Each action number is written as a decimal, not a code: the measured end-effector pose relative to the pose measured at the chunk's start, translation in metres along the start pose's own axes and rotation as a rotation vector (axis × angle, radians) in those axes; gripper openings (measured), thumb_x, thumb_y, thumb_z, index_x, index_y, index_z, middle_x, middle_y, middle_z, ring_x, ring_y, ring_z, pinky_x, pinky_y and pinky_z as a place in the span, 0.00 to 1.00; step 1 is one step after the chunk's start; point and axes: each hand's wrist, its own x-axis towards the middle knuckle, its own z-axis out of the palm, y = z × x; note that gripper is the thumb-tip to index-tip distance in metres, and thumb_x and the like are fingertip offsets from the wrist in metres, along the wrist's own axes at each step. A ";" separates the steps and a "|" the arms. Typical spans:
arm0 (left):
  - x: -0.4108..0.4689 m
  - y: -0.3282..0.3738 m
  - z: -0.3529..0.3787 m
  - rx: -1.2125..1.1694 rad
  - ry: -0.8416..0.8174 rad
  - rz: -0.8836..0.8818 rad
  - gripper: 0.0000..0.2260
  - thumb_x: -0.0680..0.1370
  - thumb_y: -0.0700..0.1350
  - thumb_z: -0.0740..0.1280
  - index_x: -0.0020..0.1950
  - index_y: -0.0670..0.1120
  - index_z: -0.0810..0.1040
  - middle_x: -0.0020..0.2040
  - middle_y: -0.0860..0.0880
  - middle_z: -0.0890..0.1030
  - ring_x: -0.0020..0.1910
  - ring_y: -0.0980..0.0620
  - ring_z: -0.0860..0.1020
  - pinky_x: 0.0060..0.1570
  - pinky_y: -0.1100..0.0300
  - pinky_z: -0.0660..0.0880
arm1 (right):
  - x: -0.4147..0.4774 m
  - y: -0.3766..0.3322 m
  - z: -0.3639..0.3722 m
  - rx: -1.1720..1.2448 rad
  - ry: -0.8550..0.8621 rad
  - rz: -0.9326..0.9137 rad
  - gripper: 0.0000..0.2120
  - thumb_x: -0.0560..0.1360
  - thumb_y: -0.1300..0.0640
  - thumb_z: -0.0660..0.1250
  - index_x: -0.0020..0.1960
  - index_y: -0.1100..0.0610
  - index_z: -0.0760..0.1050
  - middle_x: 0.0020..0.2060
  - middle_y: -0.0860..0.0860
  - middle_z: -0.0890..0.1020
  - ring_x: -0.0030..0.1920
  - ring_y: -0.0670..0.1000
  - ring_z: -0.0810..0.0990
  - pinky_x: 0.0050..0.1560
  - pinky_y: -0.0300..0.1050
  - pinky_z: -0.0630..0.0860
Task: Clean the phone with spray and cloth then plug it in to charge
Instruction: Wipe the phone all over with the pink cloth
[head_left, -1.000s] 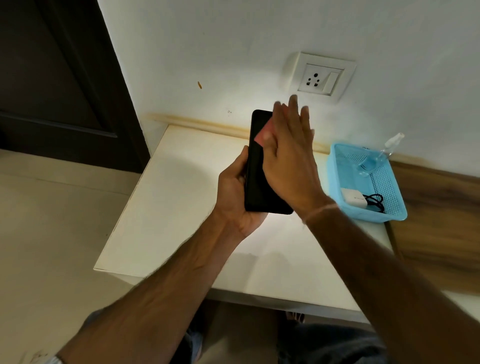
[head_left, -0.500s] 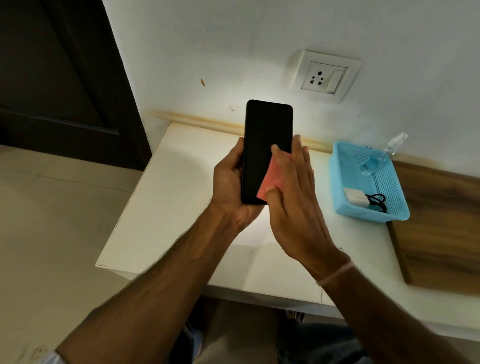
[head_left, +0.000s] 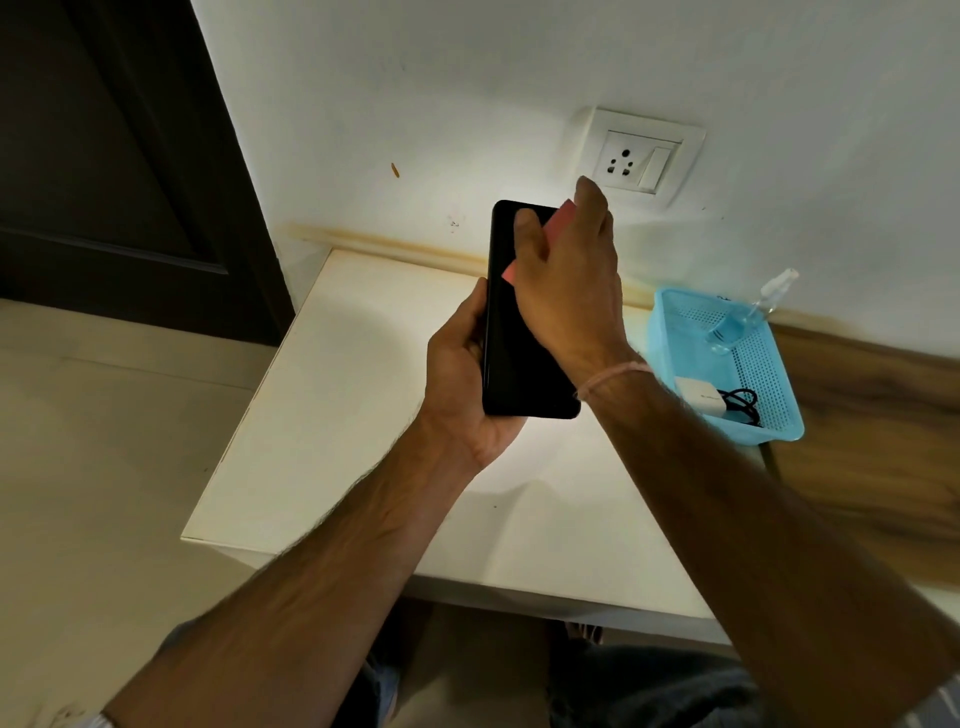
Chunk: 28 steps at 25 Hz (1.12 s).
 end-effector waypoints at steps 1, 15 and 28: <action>0.000 0.001 -0.001 -0.006 0.000 0.002 0.18 0.84 0.56 0.59 0.57 0.48 0.86 0.50 0.45 0.86 0.48 0.44 0.86 0.50 0.49 0.84 | 0.000 -0.001 -0.001 0.003 -0.007 -0.021 0.29 0.80 0.48 0.59 0.76 0.57 0.55 0.73 0.53 0.65 0.64 0.43 0.74 0.56 0.31 0.61; -0.004 0.002 0.002 0.003 -0.039 -0.040 0.20 0.83 0.55 0.60 0.66 0.45 0.81 0.54 0.45 0.84 0.51 0.45 0.83 0.58 0.48 0.79 | -0.010 0.014 -0.017 0.296 0.165 0.040 0.16 0.79 0.56 0.63 0.66 0.52 0.67 0.47 0.34 0.73 0.41 0.23 0.73 0.35 0.18 0.68; -0.004 0.007 0.001 -0.077 -0.106 -0.078 0.22 0.83 0.54 0.59 0.72 0.43 0.77 0.63 0.43 0.82 0.64 0.44 0.80 0.68 0.50 0.73 | -0.057 0.024 -0.010 -0.387 -0.124 -0.355 0.28 0.82 0.48 0.47 0.79 0.56 0.47 0.79 0.55 0.44 0.78 0.56 0.40 0.76 0.60 0.43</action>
